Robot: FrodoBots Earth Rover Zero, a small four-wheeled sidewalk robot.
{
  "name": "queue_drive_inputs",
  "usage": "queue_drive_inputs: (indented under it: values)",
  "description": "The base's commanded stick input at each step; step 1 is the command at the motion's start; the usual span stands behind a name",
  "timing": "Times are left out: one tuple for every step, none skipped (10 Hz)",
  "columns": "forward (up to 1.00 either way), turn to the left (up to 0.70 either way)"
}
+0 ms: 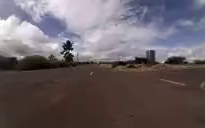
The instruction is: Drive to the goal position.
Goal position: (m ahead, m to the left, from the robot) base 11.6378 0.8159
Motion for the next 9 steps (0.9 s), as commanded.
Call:
queue_drive_inputs:
  values:
    - [0.70,0.00]
    - [0.70,0.00]
    - [0.70,0.00]
    - [0.70,0.00]
    - [0.70,0.00]
    - [0.70,0.00]
    - [0.70,0.00]
    - [0.70,0.00]
    - [0.70,0.00]
